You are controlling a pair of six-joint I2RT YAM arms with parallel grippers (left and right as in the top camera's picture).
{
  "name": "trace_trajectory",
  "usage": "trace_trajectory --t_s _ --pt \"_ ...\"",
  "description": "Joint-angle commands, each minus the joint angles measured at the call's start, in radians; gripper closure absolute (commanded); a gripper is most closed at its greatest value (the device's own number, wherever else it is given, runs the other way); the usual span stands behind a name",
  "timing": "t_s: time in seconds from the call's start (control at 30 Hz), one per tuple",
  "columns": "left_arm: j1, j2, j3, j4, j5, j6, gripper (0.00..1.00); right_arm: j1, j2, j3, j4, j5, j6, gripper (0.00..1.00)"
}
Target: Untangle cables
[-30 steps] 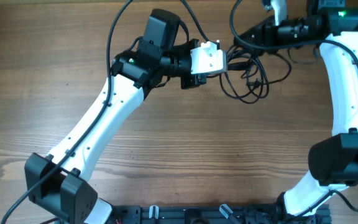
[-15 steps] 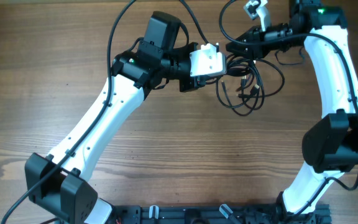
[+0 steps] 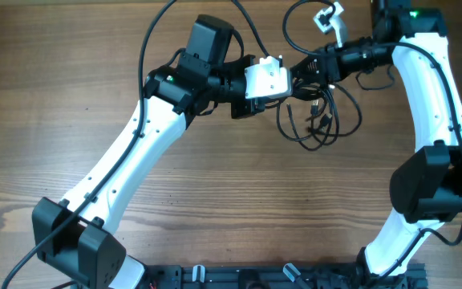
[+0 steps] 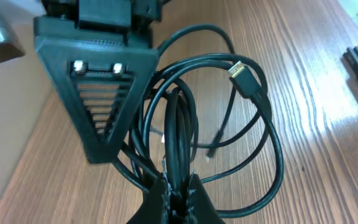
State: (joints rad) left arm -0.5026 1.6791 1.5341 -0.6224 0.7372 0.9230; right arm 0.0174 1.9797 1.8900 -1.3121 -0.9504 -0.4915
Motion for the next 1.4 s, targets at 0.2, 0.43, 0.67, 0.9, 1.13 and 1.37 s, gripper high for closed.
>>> trace_trajectory --t_s 0.2,0.43,0.67,0.9,1.13,1.37 --pt "0.002 -0.029 0.003 -0.057 -0.037 -0.021 0.96 -0.003 0.006 0.028 0.085 -0.076 0.115 0.96" --pt "0.002 -0.013 0.003 -0.108 -0.081 -0.469 0.96 -0.048 -0.032 0.031 0.44 -0.075 0.554 0.96" --pt "0.002 -0.002 0.003 -0.117 -0.299 -0.896 0.96 -0.094 -0.043 0.031 0.604 0.304 0.998 0.96" --pt "0.002 -0.002 0.003 -0.127 -0.331 -1.037 0.96 -0.153 -0.043 0.031 0.448 0.842 1.035 0.96" --pt "0.0 -0.002 0.003 -0.124 -0.209 -0.743 0.96 -0.134 -0.043 0.031 0.433 0.285 0.531 0.69" --pt "-0.016 -0.002 0.003 -0.134 -0.143 -0.128 0.96 -0.125 -0.042 0.031 0.359 0.129 0.315 0.2"
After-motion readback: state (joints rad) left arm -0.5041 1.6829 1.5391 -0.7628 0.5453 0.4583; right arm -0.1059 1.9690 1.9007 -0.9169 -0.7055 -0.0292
